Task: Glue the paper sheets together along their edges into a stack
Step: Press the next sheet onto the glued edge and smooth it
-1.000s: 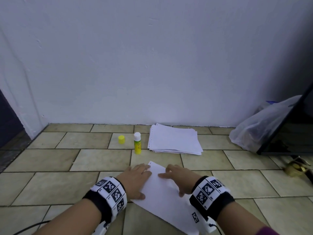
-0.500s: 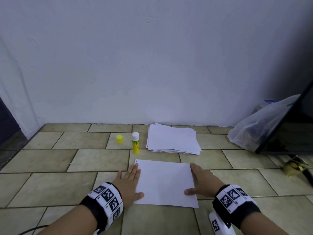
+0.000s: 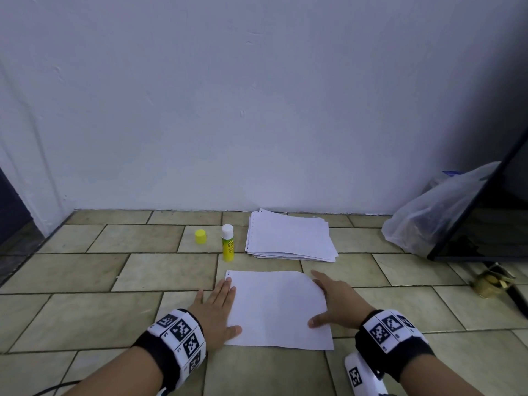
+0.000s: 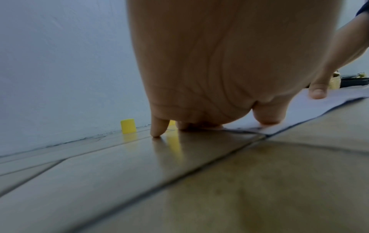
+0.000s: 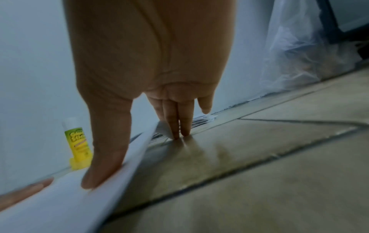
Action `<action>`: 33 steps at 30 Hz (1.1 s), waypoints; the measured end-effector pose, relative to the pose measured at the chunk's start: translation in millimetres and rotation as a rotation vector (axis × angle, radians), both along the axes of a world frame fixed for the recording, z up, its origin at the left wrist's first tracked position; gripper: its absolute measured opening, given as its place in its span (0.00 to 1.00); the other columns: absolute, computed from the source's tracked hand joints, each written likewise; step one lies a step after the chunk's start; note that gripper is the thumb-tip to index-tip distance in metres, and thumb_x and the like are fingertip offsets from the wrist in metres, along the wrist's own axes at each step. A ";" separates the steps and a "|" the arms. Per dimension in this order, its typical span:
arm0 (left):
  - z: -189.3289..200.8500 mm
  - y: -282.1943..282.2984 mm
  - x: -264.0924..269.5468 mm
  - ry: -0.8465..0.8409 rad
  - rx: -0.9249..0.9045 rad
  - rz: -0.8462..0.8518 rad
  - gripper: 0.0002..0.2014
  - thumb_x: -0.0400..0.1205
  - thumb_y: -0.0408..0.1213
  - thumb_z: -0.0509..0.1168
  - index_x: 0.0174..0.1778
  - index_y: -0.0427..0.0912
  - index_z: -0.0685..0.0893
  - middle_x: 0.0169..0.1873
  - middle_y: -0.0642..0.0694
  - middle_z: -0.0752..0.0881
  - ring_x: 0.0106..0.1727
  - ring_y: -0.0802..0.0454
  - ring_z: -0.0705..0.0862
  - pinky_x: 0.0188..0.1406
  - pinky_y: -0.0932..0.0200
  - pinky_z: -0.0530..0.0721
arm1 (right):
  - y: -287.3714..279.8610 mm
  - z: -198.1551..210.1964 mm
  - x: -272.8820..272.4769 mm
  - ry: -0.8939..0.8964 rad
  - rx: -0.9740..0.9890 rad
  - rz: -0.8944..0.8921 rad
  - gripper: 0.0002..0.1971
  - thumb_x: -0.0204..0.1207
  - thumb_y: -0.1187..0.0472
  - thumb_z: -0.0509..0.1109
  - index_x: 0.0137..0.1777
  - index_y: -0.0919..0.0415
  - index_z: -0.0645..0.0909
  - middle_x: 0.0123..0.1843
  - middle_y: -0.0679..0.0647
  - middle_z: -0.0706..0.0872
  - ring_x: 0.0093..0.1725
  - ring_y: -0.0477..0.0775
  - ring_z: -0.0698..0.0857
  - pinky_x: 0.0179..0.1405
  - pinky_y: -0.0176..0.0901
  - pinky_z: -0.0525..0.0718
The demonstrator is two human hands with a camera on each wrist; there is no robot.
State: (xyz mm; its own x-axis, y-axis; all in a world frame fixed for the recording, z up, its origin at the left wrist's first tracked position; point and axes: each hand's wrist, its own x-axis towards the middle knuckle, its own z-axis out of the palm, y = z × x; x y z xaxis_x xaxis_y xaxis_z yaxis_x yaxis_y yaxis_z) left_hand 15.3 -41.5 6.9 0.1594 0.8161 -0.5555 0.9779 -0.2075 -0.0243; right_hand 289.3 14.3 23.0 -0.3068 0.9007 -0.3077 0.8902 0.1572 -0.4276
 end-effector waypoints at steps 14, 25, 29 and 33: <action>0.1 -0.1 -0.4 -0.079 0.007 0.083 0.39 0.89 0.54 0.45 0.81 0.33 0.30 0.81 0.40 0.27 0.83 0.48 0.31 0.82 0.45 0.38 | -22.3 27.1 3.8 0.477 -0.130 -0.121 0.11 0.71 0.74 0.74 0.47 0.59 0.88 0.17 0.38 0.74 0.21 0.37 0.72 0.30 0.29 0.76; 0.8 2.0 -5.5 -0.111 -0.009 0.041 0.37 0.89 0.51 0.45 0.82 0.33 0.32 0.81 0.40 0.29 0.83 0.48 0.31 0.82 0.45 0.37 | -6.8 30.0 21.7 0.595 -0.189 -0.320 0.19 0.73 0.81 0.65 0.44 0.58 0.91 0.32 0.50 0.88 0.27 0.47 0.82 0.30 0.34 0.79; 1.6 1.4 -3.0 -0.065 -0.006 0.033 0.40 0.88 0.52 0.49 0.82 0.34 0.31 0.81 0.40 0.28 0.83 0.48 0.31 0.82 0.44 0.38 | -2.9 41.7 52.9 0.682 -0.188 -0.386 0.20 0.74 0.81 0.64 0.42 0.57 0.92 0.36 0.51 0.88 0.28 0.47 0.79 0.34 0.33 0.82; 5.8 3.2 -0.7 -0.042 -0.020 0.035 0.40 0.88 0.53 0.50 0.82 0.35 0.32 0.81 0.40 0.28 0.83 0.48 0.31 0.82 0.44 0.39 | 15.6 60.9 66.0 0.819 -0.121 -0.455 0.20 0.73 0.83 0.63 0.43 0.60 0.90 0.40 0.58 0.85 0.30 0.50 0.75 0.27 0.26 0.80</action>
